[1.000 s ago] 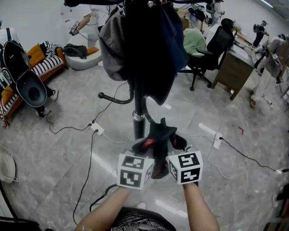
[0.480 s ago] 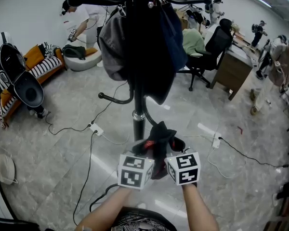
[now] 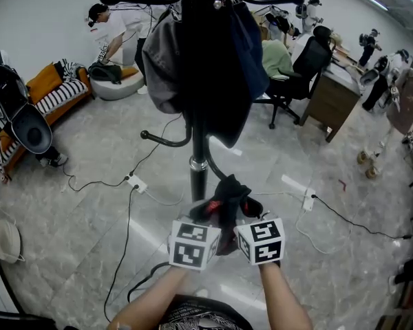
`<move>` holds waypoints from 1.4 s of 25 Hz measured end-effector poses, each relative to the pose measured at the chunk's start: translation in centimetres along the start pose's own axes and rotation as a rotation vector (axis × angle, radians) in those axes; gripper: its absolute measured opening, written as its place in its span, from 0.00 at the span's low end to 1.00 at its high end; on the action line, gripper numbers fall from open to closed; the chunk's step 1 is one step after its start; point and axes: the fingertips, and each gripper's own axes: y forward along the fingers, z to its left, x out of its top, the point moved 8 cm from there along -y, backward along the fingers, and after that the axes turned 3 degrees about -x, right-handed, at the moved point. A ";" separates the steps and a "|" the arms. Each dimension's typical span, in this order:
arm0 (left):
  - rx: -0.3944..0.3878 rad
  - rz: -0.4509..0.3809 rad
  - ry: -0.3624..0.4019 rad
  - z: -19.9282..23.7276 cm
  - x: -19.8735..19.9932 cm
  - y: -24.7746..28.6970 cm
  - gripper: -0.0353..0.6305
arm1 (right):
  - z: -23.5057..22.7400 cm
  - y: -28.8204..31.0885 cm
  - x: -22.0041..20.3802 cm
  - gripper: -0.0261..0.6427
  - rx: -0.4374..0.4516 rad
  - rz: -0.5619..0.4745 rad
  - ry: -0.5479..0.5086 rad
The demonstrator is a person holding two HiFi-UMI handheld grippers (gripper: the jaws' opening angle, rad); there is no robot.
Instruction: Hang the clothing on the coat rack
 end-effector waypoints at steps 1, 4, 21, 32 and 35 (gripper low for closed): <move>-0.001 0.002 0.004 0.0 0.0 0.0 0.11 | 0.1 0.0 0.0 0.09 0.005 0.001 -0.002; -0.003 0.005 0.009 -0.1 0.0 -0.1 0.11 | 0.2 -0.1 -0.1 0.09 0.010 0.006 -0.004; -0.002 -0.015 0.041 -0.8 -0.7 -0.3 0.11 | 0.6 -1.2 -0.8 0.13 -0.013 -0.009 0.005; 0.017 -0.033 0.063 -1.0 -0.7 -0.5 0.13 | 0.8 -2.0 -1.1 0.19 -0.060 -0.011 0.012; 0.010 -0.037 0.064 -1.0 -0.7 -0.6 0.15 | 0.9 -2.2 -1.2 0.20 -0.074 -0.008 0.011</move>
